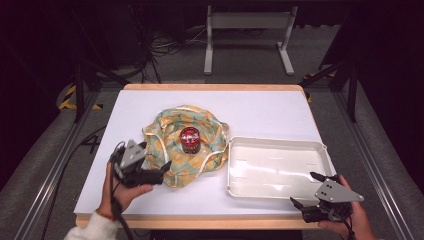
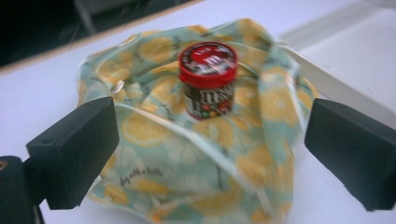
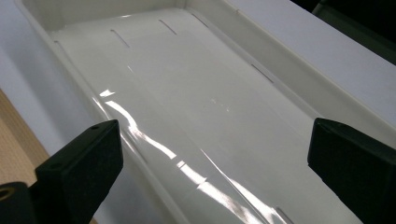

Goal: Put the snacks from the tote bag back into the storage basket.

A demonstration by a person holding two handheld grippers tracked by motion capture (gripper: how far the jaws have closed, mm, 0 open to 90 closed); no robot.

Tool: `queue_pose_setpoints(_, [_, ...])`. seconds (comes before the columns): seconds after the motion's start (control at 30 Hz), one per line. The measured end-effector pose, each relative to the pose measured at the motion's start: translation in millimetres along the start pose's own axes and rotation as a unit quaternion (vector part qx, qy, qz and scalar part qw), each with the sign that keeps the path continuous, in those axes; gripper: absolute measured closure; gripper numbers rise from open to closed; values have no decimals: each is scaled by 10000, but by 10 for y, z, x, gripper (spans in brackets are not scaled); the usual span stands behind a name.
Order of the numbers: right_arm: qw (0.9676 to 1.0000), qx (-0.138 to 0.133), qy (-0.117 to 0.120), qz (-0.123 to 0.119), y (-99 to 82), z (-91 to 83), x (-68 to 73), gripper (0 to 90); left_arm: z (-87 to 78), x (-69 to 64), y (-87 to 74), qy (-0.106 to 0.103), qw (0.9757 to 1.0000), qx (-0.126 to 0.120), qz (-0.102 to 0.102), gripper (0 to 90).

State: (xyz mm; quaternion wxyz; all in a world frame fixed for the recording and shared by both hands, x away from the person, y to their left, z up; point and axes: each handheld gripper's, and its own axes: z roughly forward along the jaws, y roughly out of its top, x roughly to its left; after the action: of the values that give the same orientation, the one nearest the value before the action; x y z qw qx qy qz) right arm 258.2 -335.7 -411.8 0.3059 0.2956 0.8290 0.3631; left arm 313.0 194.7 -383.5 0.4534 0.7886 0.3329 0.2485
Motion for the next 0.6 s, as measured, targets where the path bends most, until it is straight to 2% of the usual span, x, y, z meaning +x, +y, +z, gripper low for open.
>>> queue_pose_setpoints(0.03, [9999,1,-119,-15,6,4,-14,38,-46,31,-165,6,10000,-31,56,38])
queue_pose_setpoints(0.07, [9999,1,-119,-15,6,4,-14,38,-46,31,-165,6,10000,-31,56,40])
queue_pose_setpoints(0.1, [9999,-30,-156,-10,13,1,-14,38,-52,69,-270,-101,9999,-43,-66,40])
queue_pose_setpoints(0.13, [9997,-148,-183,26,37,-8,-17,38,-34,90,-389,-109,9999,81,50,37])
queue_pose_setpoints(0.17, [9996,-171,-200,29,42,-8,-16,38,-18,90,-447,-26,9998,160,150,38])
queue_pose_setpoints(0.2, [9996,-182,-230,17,48,-5,-15,38,-7,99,-500,-87,9998,151,112,45])
queue_pose_setpoints(0.23, [9995,-173,-259,6,56,-3,-12,38,-7,99,-500,-87,9998,151,112,57])
queue_pose_setpoints(0.27, [9994,-190,-287,-20,65,0,-10,38,8,111,-541,-185,9997,132,33,59])
queue_pose_setpoints(0.3, [9994,-207,-279,-31,68,4,-9,38,38,117,-570,-167,9995,259,52,59])
queue_pose_setpoints(0.37, [9995,-196,-258,-30,67,11,-9,38,50,115,-577,-197,9994,288,54,64])
queue_pose_setpoints(0.4, [9994,-175,-284,-60,63,21,-13,38,80,124,-582,-228,9992,313,-31,66])
queue_pose_setpoints(0.47, [9996,-171,-233,-30,56,28,-20,38,93,130,-584,-278,9990,347,-62,66])
queue_pose_setpoints(0.6, [9996,-144,-234,-24,38,34,-25,38,159,155,-585,-317,9973,561,-364,70])
